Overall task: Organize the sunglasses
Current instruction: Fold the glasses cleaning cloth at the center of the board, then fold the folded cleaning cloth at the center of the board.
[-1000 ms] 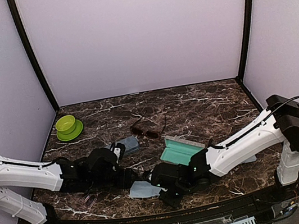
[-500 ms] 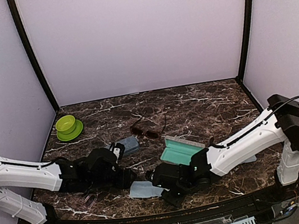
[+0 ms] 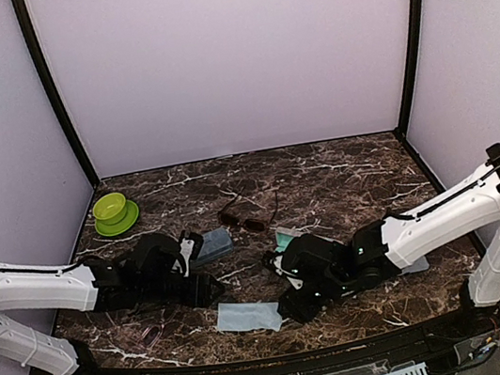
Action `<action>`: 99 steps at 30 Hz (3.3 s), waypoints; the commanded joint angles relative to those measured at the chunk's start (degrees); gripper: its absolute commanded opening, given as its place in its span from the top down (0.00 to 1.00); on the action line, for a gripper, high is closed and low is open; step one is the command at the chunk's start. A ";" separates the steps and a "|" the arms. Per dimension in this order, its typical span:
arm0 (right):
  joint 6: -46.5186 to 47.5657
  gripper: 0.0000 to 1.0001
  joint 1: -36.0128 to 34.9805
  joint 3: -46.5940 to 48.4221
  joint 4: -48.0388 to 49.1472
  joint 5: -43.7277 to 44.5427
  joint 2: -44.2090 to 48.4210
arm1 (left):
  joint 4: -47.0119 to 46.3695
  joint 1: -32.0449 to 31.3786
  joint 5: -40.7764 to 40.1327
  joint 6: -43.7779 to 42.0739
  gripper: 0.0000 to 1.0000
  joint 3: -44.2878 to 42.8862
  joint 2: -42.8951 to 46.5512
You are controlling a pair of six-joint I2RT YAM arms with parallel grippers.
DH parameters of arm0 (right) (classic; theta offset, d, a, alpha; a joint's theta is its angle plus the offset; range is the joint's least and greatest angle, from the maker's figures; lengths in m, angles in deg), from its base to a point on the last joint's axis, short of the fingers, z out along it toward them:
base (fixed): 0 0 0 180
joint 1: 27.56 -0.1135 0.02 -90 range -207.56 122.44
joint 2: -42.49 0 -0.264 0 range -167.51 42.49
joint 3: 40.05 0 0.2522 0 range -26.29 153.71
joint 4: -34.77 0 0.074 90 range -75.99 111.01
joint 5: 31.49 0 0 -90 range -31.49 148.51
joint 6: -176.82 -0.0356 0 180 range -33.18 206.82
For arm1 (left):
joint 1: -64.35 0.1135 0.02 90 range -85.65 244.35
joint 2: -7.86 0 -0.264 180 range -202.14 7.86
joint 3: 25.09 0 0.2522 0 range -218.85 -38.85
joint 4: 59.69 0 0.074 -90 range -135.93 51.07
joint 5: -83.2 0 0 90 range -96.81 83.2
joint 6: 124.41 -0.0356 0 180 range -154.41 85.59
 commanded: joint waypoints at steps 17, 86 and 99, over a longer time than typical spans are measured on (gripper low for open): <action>-5.54 0.55 7.16 -0.35 7.81 -9.27 -4.70 | -8.03 6.22 17.93 -6.36 0.39 2.90 -6.01; -5.91 0.84 9.66 -0.38 13.25 -14.95 -10.19 | -6.55 7.77 21.33 -10.24 0.79 0.17 -12.23; -5.04 0.94 9.63 0.53 12.78 -15.42 -10.28 | -8.41 7.77 23.43 -9.23 0.93 -0.02 -13.24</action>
